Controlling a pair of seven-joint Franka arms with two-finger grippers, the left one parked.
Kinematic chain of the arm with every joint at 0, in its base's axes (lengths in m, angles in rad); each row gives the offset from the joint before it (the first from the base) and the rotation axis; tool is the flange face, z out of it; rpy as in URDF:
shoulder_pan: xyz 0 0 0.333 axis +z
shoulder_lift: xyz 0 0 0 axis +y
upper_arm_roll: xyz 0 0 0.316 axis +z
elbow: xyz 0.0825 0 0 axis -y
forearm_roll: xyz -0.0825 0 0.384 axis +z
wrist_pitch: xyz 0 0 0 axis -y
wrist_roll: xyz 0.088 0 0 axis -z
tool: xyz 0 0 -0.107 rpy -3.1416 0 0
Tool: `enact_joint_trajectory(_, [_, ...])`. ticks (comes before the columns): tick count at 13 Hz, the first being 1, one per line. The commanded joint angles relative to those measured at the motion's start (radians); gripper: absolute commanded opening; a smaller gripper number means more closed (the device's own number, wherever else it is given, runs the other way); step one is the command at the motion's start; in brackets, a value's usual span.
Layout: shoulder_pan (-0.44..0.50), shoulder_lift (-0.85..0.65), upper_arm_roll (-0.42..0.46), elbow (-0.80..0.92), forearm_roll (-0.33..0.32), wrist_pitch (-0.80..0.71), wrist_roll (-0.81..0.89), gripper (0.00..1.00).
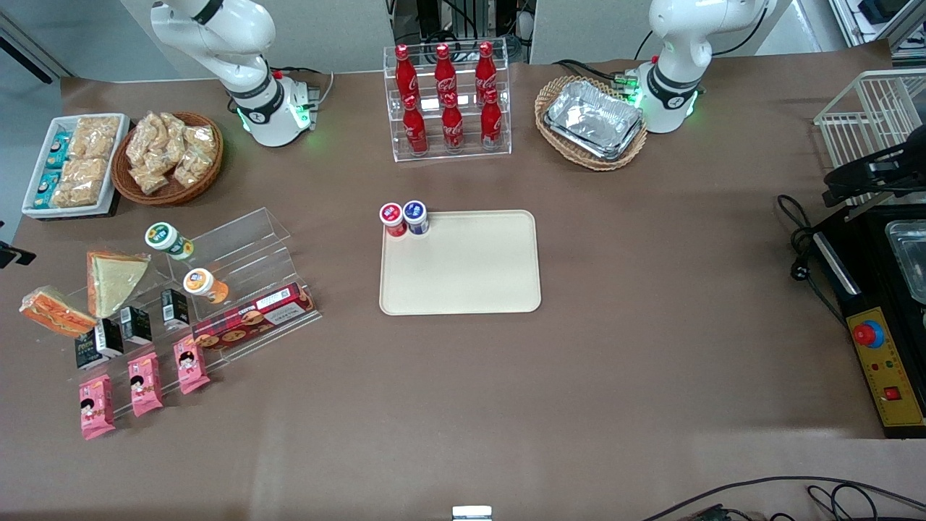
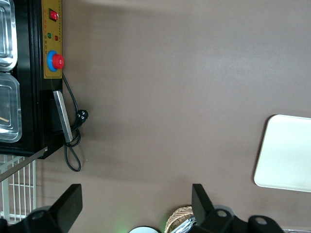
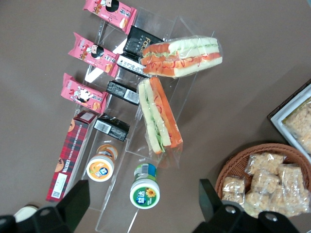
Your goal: Place sandwich on tray
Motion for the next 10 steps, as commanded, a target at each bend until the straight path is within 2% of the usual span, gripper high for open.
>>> enact_joint_trajectory(1, [-0.043, 0.025, -0.001, 0.017, 0.023, 0.000, -0.234, 1.00])
enact_joint_trajectory(2, [-0.049, 0.034, -0.002, 0.017, 0.012, 0.003, -0.392, 1.00])
enact_joint_trajectory(4, [-0.089, 0.047, 0.001, 0.012, 0.000, 0.035, -0.551, 1.00])
enact_joint_trajectory(6, [-0.086, 0.057, 0.002, 0.012, -0.041, 0.055, -0.733, 1.00])
enact_joint_trajectory(10, [-0.091, 0.070, 0.004, -0.027, -0.051, 0.155, -1.091, 1.00])
